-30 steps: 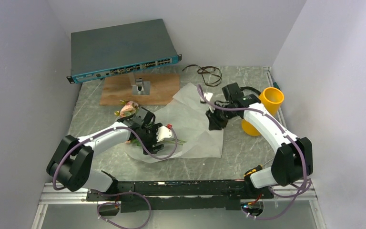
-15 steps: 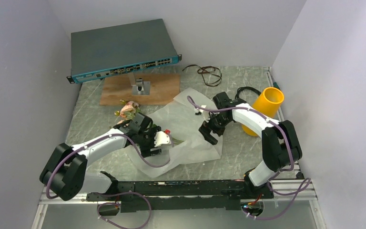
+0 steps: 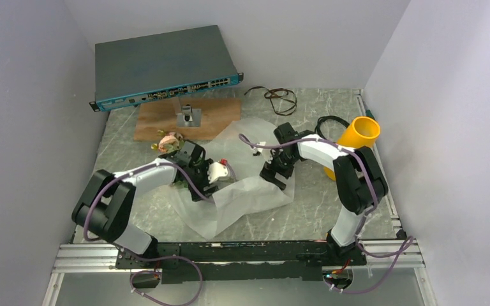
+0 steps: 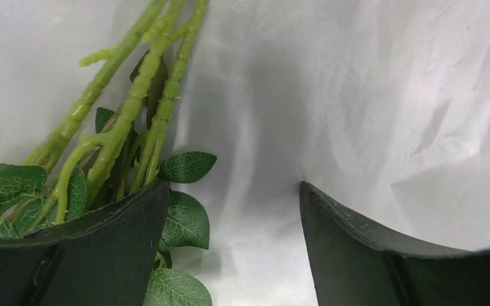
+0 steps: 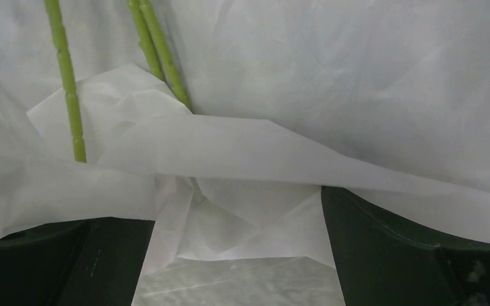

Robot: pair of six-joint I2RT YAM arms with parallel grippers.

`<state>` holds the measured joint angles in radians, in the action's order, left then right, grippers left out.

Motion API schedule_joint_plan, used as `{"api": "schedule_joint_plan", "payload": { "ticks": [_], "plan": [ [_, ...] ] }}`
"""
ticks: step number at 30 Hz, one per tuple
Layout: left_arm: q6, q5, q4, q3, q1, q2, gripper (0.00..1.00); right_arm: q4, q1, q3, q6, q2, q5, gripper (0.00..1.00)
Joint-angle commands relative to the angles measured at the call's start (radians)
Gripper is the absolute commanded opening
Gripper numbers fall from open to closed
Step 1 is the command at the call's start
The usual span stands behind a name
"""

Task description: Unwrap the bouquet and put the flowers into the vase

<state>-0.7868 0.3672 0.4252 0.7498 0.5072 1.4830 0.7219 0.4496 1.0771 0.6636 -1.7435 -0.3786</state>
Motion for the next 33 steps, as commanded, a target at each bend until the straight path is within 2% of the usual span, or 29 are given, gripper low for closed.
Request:
{"api": "schedule_joint_plan", "payload": {
  "ticks": [1,7,17,21,25,28,33],
  "plan": [
    [0.035,-0.037,-0.066,0.073,-0.085,0.103,0.79,-0.137,-0.017,0.113,0.02,-0.109,0.055,1.0],
    [0.008,-0.01,-0.064,0.14,-0.115,0.133,0.79,-0.104,-0.051,0.222,0.029,-0.135,0.002,1.0],
    [0.003,0.191,0.008,0.138,-0.05,-0.122,0.82,0.038,-0.094,0.203,0.043,0.116,-0.28,1.0],
    [0.011,0.241,-0.007,0.117,-0.021,-0.203,0.82,0.089,-0.094,0.168,0.065,0.182,-0.321,1.0],
    [0.064,0.278,-0.047,0.151,0.002,-0.222,0.82,0.182,-0.094,0.124,0.141,0.202,-0.305,1.0],
    [0.084,0.307,-0.082,0.173,0.051,-0.22,0.8,0.214,-0.094,0.071,0.165,0.203,-0.293,0.98],
    [0.117,0.277,-0.22,0.182,0.177,-0.166,0.78,0.234,-0.092,0.037,0.163,0.169,-0.362,0.9]
  ]
}}
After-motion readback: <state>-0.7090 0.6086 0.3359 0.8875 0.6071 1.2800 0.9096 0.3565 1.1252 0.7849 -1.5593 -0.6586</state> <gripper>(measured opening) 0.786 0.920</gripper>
